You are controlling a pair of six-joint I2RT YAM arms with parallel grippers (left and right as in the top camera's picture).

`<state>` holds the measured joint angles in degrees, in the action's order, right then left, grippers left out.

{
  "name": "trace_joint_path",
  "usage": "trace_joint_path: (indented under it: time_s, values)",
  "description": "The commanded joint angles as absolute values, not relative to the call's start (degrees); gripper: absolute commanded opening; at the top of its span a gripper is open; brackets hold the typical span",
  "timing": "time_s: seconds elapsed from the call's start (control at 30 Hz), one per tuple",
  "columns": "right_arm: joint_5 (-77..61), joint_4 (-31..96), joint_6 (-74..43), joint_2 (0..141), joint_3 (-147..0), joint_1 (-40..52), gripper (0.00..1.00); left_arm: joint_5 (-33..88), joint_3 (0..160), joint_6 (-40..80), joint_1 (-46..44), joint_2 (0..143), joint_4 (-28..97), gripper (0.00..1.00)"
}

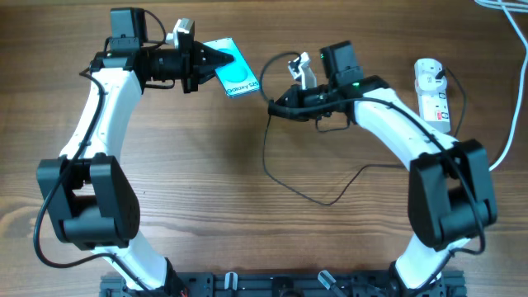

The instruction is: Plug charger to phone and switch on socket

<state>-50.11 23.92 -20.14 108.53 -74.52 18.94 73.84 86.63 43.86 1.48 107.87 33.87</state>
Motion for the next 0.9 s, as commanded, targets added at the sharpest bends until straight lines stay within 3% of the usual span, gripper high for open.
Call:
trace_joint_path:
  time_s: [0.0, 0.23, 0.5, 0.87]
  values:
    - [-67.57, 24.53, -8.62, 103.79, -75.31, 16.75, 0.04, 76.12, 87.33, 37.56, 1.74, 106.17, 33.45, 0.04]
    - [-86.39, 25.21, -3.03, 103.11, -75.31, 17.06, 0.04, 80.84, 87.33, 26.98, 1.78, 106.17, 33.43, 0.04]
    - [-84.4, 29.93, -1.23, 103.11, -75.31, 19.99, 0.04, 83.79, 87.33, 24.43, 2.96, 106.19, 33.06, 0.04]
    - [-83.0, 20.58, -10.74, 103.11, -75.31, 22.28, 0.04, 83.99, 87.33, 24.4, 0.08, 106.17, 33.26, 0.04]
